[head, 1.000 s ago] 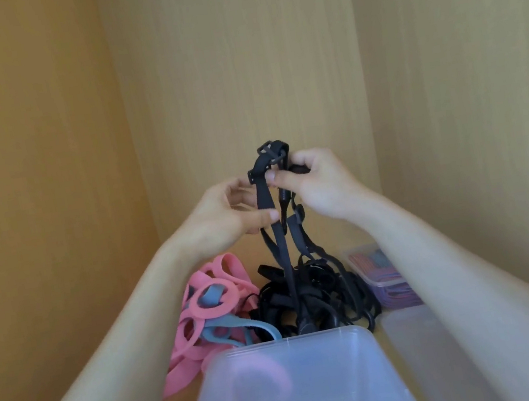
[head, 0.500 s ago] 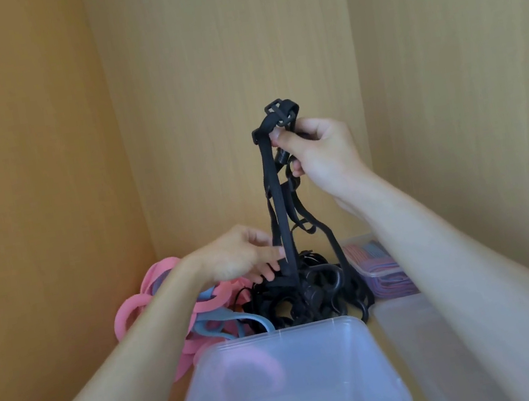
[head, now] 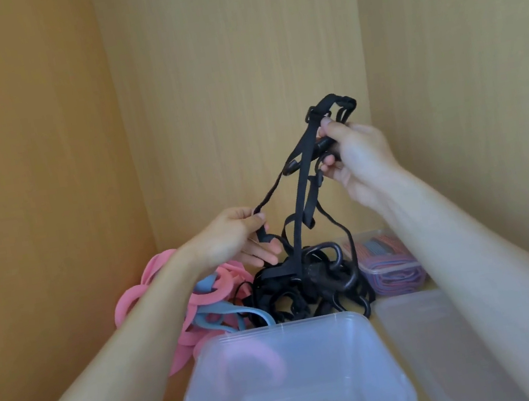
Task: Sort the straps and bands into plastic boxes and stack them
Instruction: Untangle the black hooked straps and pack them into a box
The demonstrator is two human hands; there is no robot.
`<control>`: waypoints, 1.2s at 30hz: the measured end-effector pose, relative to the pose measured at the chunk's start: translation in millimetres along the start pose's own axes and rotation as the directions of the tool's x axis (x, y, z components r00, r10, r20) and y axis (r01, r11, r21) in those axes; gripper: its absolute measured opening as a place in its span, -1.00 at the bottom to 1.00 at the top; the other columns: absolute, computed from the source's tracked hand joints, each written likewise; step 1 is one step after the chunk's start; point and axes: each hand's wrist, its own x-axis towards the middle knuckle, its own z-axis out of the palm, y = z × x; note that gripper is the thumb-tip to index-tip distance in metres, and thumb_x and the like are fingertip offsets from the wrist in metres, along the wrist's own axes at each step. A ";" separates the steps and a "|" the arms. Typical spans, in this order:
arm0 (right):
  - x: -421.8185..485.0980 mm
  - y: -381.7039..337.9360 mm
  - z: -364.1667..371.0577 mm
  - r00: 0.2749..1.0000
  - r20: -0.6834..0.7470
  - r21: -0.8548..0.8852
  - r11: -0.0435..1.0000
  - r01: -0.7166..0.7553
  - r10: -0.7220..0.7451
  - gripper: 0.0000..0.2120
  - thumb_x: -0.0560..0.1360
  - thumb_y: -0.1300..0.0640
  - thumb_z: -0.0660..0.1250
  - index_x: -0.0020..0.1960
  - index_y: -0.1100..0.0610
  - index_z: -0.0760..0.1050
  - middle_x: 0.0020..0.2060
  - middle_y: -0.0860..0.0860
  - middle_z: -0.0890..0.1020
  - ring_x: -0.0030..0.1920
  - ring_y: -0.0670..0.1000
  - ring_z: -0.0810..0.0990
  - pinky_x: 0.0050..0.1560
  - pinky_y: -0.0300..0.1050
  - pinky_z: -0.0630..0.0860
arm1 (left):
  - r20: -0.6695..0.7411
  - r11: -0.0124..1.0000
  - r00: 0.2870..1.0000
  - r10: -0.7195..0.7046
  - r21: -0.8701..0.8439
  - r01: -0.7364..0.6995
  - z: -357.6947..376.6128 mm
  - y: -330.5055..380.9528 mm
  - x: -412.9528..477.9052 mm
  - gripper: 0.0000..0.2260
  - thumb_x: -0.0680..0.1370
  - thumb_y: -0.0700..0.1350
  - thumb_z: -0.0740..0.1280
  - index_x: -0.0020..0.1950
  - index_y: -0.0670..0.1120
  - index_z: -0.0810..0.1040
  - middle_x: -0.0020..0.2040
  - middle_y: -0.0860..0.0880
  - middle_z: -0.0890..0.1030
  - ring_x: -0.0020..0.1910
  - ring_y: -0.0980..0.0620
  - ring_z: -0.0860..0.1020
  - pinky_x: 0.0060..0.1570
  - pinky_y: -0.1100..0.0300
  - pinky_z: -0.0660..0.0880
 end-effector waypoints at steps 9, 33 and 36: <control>-4.8 -6.2 10.7 0.995 0.090 0.137 0.989 -0.056 0.044 -0.81 0.61 0.12 0.35 -0.17 0.13 0.50 -0.22 0.10 0.58 -0.50 -0.06 0.33 -0.45 -0.23 0.41 | 0.242 0.900 0.965 -0.099 0.436 -0.017 12.1 -9.5 0.5 -0.65 0.47 -0.12 0.55 0.21 0.06 0.58 0.23 0.14 0.62 0.16 0.10 0.60 0.16 0.08 0.59; 6.3 -38.9 -19.0 0.996 -0.085 0.194 0.981 0.017 0.000 -0.77 0.54 0.07 0.31 -0.29 0.05 0.48 -0.45 -0.06 0.52 -0.47 -0.04 0.36 -0.28 -0.15 0.35 | -0.152 0.766 0.987 -0.048 0.628 0.134 -9.1 -43.2 7.6 -0.68 0.57 -0.20 0.24 -0.38 -0.10 0.54 -0.57 0.08 0.51 -0.53 0.06 0.41 -0.36 0.16 0.37; 5.4 -39.9 -20.9 0.991 -0.134 0.191 0.981 0.036 -0.011 -0.73 0.53 0.09 0.31 -0.33 0.07 0.43 -0.47 -0.06 0.54 -0.49 -0.06 0.37 -0.32 -0.20 0.38 | -0.123 0.771 0.992 -0.028 0.629 0.100 -8.8 -34.6 1.8 -0.77 0.57 -0.32 0.19 -0.07 -0.24 0.65 -0.29 -0.10 0.69 -0.36 0.00 0.56 -0.26 0.15 0.51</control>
